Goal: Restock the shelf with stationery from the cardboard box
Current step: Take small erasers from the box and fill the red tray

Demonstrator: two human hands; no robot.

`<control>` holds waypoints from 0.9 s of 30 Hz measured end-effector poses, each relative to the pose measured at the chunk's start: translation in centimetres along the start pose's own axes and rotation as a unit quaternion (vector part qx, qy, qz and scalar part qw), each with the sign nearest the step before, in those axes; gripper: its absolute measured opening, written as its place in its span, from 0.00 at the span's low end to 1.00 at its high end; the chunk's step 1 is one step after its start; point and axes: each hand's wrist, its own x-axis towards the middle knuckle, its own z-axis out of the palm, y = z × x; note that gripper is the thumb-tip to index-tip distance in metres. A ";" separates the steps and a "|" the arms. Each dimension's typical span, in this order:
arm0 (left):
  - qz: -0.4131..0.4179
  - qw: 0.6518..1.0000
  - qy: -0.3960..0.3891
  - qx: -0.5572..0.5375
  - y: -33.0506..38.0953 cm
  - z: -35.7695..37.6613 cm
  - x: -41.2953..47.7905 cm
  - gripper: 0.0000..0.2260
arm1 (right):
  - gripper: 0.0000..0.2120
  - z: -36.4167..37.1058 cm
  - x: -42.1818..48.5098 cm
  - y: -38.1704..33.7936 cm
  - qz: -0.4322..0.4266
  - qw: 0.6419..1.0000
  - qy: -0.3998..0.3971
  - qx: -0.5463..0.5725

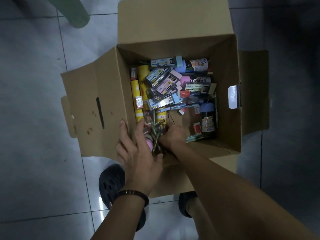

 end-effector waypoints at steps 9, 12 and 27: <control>0.004 1.000 0.004 0.000 -0.6 -0.5 0.3 0.49 | 0.14 1.0 0.5 -0.5 0.026 0.997 -0.047 0.051; -0.001 1.000 0.004 -0.007 -0.7 -0.5 0.4 0.49 | 0.09 1.0 0.6 -0.4 0.034 0.994 -0.056 0.087; 0.004 0.999 -0.002 -0.049 -1.0 -0.7 0.5 0.48 | 0.22 1.8 0.7 -1.7 0.169 0.853 -0.125 0.478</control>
